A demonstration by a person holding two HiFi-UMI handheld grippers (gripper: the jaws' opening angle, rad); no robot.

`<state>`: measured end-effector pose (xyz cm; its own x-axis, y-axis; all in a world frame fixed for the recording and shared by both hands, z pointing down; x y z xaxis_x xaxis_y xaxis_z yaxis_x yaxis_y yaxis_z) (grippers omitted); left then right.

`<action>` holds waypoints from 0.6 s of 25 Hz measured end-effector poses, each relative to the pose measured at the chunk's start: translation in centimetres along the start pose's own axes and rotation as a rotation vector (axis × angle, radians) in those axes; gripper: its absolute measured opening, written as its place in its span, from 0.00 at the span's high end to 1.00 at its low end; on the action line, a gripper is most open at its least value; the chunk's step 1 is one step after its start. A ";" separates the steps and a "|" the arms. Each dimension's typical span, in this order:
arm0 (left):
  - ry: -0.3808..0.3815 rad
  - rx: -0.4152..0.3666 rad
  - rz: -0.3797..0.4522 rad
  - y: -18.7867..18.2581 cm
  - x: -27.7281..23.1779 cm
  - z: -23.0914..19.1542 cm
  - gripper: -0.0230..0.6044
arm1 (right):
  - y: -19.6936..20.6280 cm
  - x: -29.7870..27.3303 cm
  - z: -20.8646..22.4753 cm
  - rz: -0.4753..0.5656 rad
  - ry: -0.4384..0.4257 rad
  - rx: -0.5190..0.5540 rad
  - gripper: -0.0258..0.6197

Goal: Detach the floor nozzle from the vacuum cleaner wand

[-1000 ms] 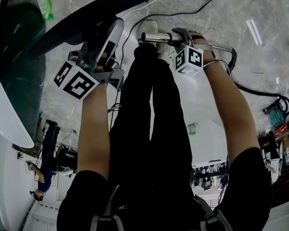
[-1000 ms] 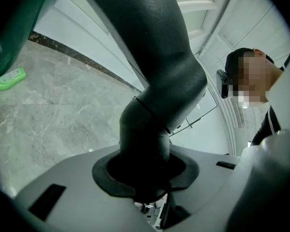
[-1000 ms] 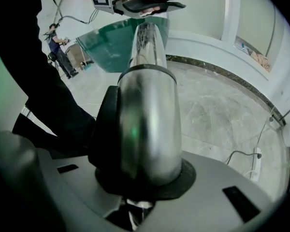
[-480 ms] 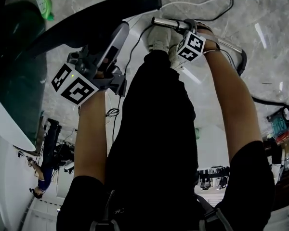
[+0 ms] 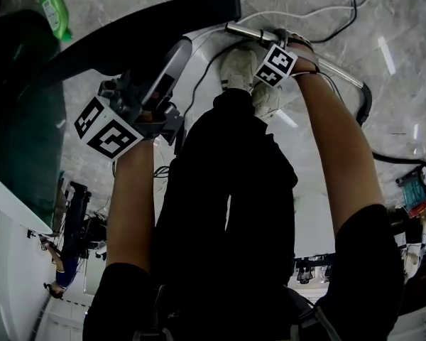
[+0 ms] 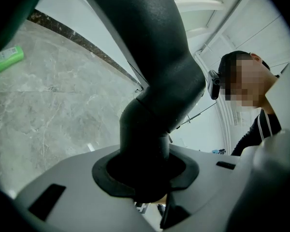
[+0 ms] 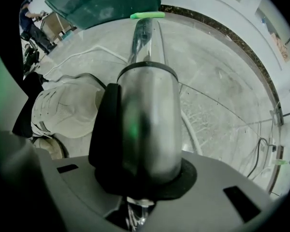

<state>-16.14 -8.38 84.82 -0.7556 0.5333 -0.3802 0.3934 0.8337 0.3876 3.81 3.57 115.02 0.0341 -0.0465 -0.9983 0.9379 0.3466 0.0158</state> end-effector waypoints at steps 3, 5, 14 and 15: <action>0.002 -0.008 -0.028 0.6 0.0 0.0 0.76 | 0.0 -0.4 0.0 0.020 0.012 -0.007 0.82; 0.002 -0.010 -0.039 0.7 -0.1 -0.2 0.76 | -0.1 -0.6 0.5 0.037 0.035 -0.034 0.81; 0.031 -0.012 -0.022 1.3 0.8 7.1 0.76 | 1.8 6.2 0.3 0.068 0.117 -0.216 0.52; 0.037 -0.016 -0.015 1.0 1.1 8.5 0.76 | 1.3 8.6 0.4 0.121 0.127 -0.250 0.52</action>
<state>-12.15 -5.77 77.64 -0.7801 0.5151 -0.3551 0.3739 0.8389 0.3955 5.42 3.27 106.43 0.0825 0.1209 -0.9892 0.8153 0.5627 0.1367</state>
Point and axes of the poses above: the fingertips, and each gripper's own axes: x backward along the fingers, z to its right, y out of its underside, the point moved 3 cm from there along x, backward along the fingers, and after that the axes turned 3 degrees about -y, right-handed, at the moved point
